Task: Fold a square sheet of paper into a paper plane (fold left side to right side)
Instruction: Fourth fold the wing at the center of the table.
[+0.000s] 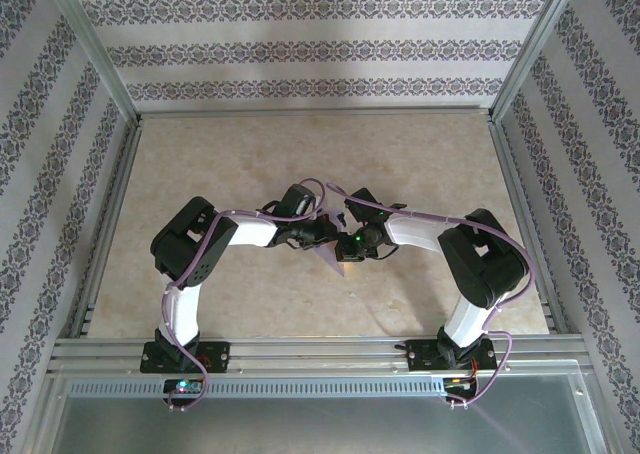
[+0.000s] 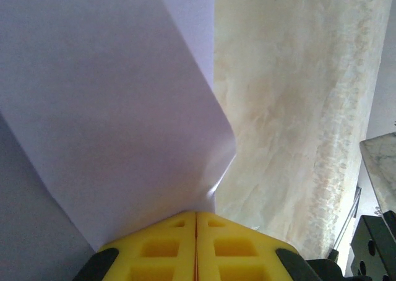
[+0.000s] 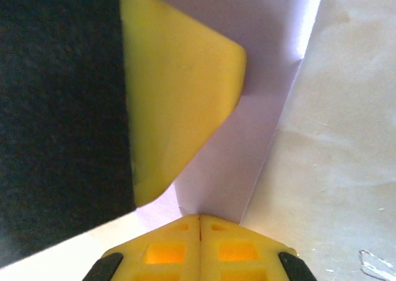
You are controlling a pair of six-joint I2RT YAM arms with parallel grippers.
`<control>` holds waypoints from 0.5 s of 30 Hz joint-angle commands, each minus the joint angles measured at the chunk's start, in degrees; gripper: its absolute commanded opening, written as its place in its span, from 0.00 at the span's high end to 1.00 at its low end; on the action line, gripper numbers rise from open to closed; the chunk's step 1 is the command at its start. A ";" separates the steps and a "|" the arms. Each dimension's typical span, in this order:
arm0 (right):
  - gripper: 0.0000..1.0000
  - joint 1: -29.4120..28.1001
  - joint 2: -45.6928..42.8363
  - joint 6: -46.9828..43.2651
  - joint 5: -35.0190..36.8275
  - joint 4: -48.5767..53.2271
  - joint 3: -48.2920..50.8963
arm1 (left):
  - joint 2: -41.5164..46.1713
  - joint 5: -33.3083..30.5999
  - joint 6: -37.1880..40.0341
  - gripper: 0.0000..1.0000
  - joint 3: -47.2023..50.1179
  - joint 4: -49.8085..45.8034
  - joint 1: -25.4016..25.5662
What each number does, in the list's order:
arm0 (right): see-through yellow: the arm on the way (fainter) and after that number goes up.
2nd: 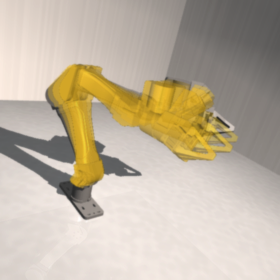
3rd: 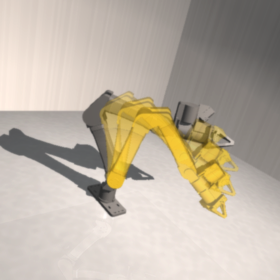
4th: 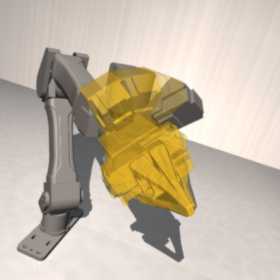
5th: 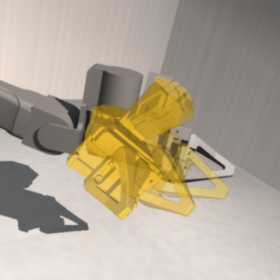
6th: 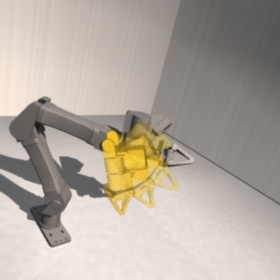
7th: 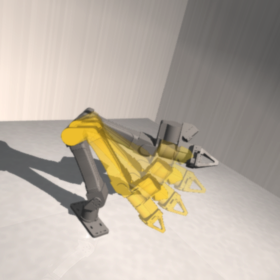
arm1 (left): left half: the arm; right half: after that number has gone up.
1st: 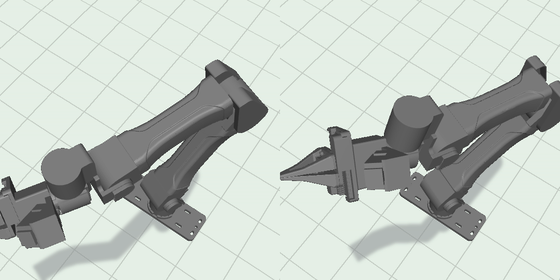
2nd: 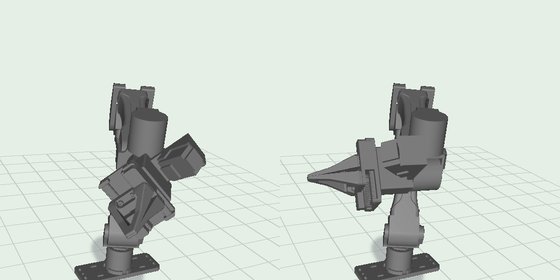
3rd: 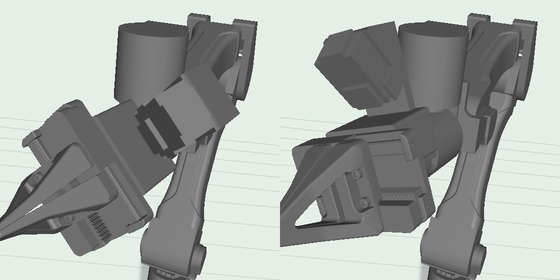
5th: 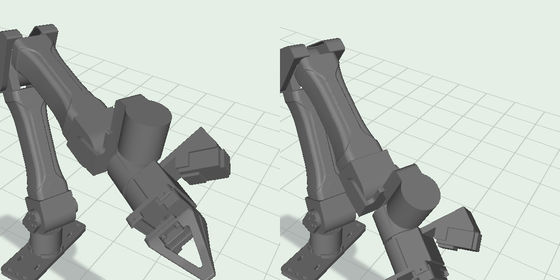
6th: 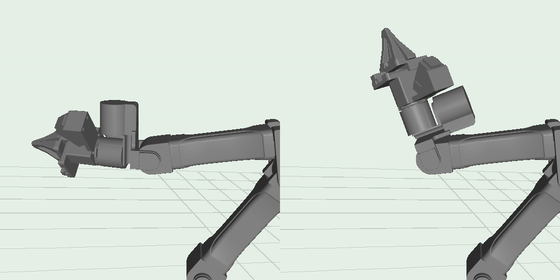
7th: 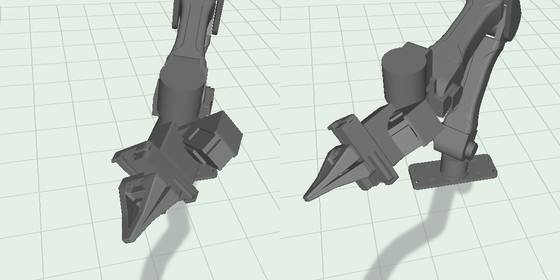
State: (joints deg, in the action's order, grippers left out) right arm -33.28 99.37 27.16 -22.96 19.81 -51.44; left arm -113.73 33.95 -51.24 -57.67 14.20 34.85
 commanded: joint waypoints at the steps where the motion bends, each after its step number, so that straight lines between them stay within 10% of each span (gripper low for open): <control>1: 1.00 -0.78 5.06 -1.44 9.51 7.50 3.01 | -1.85 -2.98 2.21 0.91 1.24 0.48 -2.33; 15: 1.00 -1.25 5.20 -1.45 9.16 7.78 3.03 | -2.91 -2.94 7.53 0.91 -4.32 -5.82 -7.87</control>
State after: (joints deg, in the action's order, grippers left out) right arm -33.65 99.53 26.96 -22.52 20.40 -51.81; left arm -114.61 35.40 -47.48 -59.72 11.86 30.28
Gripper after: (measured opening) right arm 0.060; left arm 0.089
